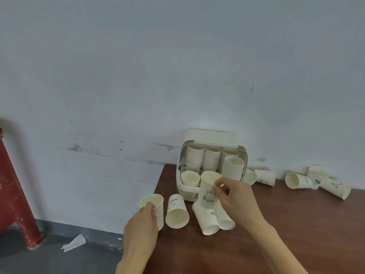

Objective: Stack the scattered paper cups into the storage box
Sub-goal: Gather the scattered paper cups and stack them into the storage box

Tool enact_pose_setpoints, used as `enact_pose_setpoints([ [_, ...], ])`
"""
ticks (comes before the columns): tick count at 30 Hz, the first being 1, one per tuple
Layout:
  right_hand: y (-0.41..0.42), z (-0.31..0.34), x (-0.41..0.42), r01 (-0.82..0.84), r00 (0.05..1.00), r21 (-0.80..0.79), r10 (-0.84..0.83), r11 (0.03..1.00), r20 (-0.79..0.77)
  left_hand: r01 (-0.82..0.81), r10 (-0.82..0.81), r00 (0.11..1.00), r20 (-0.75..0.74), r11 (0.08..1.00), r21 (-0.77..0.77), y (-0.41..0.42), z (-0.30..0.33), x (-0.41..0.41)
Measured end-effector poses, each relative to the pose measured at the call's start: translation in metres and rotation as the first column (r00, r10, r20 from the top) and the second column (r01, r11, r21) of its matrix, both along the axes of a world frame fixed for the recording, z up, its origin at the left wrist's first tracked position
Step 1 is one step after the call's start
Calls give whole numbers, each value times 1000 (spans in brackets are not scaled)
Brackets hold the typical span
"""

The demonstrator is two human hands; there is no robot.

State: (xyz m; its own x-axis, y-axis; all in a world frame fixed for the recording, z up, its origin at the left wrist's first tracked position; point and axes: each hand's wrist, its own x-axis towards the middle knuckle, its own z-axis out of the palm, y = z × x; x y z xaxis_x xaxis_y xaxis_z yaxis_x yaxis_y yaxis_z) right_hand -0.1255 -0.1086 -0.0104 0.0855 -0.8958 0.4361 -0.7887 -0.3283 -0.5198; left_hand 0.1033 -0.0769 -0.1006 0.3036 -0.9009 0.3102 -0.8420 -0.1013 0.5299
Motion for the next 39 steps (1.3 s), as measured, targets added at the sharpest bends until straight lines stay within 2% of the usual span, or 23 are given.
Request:
enact_pose_setpoints([
  [4,-43,2,-7,108,993,-154,-115,982,-38,18,-18,1000,-2,1000,-11,-1,-2,3],
  [10,-89,-1,-4,162,966,-211,-199,964,-164,20,-20,1000,-9,1000,-8,-2,-3,5],
  [15,-107,-12,1,167,934,-127,-198,978,-297,39,-39,999,-17,999,9,-5,-7,5],
  [28,-113,-46,5,191,893,86,-137,978,-428,155,-155,987,-53,988,-1,-10,-6,-13],
  [31,-105,-50,9,186,903,124,-120,975,-413,167,-167,985,-54,986,-2,-11,-7,-16],
  [34,-88,-53,17,199,897,37,-167,979,-408,176,-176,984,-41,984,2,-12,-7,-17],
  [37,-60,-58,31,193,953,-2,-188,981,-240,194,-195,980,-29,981,-12,-13,-6,-17],
  [39,-34,-64,44,202,975,29,-198,979,-105,201,-202,979,-20,979,-14,-12,-5,-17],
])
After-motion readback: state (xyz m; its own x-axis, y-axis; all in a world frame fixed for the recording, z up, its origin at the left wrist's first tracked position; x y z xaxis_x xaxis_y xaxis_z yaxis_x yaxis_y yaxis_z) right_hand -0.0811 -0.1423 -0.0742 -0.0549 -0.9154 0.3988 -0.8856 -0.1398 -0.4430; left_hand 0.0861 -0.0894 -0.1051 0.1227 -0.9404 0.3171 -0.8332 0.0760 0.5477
